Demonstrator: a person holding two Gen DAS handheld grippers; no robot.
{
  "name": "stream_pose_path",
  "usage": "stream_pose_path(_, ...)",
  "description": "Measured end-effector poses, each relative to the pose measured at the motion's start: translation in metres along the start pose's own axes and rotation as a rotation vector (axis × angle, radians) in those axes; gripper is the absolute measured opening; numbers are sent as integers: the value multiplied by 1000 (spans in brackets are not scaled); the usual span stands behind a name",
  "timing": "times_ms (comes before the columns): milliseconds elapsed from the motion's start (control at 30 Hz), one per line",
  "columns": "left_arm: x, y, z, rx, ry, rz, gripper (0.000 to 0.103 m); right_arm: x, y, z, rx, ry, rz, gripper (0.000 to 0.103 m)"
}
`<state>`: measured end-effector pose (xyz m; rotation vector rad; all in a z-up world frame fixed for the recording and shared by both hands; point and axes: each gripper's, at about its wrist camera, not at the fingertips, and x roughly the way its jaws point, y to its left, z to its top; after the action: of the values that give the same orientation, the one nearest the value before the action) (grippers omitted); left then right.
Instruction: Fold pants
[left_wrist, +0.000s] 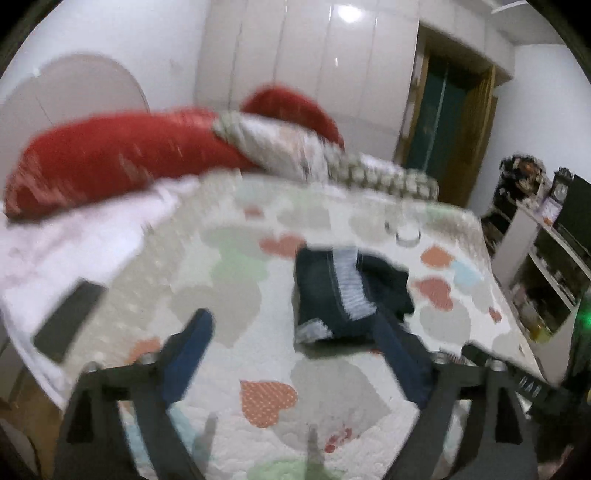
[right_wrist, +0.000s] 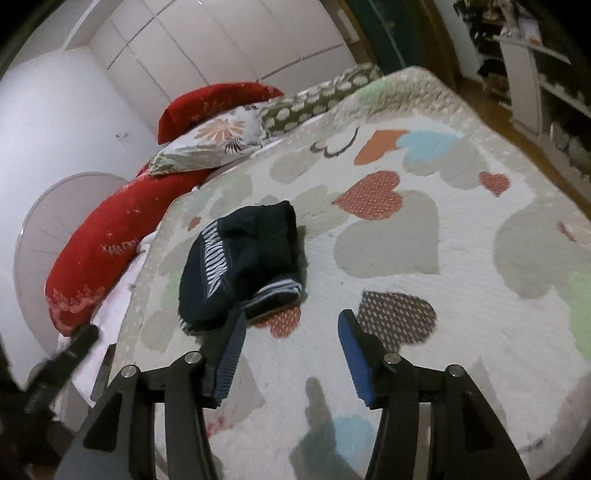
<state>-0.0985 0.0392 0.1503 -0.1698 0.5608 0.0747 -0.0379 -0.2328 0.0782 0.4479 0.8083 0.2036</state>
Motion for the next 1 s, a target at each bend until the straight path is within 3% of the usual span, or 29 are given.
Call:
stream_pose_path(33,-11,-1,1,1,-39,3,102,-7,1,-4,0,-7,-6,60)
stream_pose_path(133,-42,-7,5,10,-159,5,103,-18,8,-14,-33,-11,-16,62)
stream_pose_path(233,-52,-13,8,35,-193,-16,103,-20,18,-22,-99,-16,-57,64)
stream_pose_path(367,-45,-21,5,89,-109,-35,103,-17,25,-33,-145,6,-79,65)
stream_pose_path(600,-12,-17,-19,72,67,-30,103,-2,24,-47,-180,55,-127,67)
stream_pose_path(1000,34,-12,-55,81,239,-26,103,26,13,-59,-219,89,-220,70)
